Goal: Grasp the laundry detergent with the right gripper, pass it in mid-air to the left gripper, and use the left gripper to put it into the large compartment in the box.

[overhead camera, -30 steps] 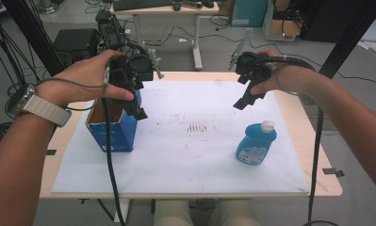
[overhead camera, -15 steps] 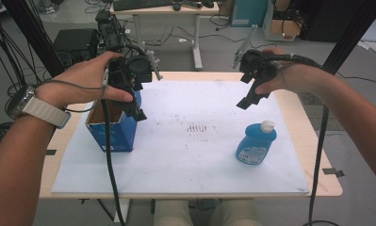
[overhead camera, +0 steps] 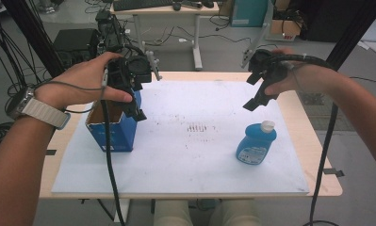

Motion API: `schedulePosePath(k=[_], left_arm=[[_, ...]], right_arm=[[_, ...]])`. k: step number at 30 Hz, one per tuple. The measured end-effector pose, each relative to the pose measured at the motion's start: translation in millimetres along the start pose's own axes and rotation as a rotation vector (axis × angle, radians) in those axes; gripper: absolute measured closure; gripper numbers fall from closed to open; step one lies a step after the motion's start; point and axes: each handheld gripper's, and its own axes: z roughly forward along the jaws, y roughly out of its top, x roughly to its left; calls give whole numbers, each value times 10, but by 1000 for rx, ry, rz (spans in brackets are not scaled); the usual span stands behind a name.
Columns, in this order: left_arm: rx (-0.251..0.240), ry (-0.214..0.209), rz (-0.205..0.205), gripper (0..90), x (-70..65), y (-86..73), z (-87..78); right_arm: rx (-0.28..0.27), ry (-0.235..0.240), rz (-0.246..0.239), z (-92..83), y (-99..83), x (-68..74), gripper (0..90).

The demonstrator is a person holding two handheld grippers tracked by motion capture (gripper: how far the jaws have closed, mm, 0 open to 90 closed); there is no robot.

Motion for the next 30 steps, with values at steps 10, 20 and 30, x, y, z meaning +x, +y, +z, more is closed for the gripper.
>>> schedulePosePath(k=[10, 20, 30], left_arm=[[-2, 1, -1, 82, -1, -12, 17], [-2, -3, -3, 82, -2, -16, 37], [0, -4, 1, 82, 11, 12, 70]], right_arm=[[-31, 13, 22, -108, -128, 55, 60], [-17, 7, 24, -82, -362, 65, 58], [-29, 13, 30, -82, -571, 105, 63]])
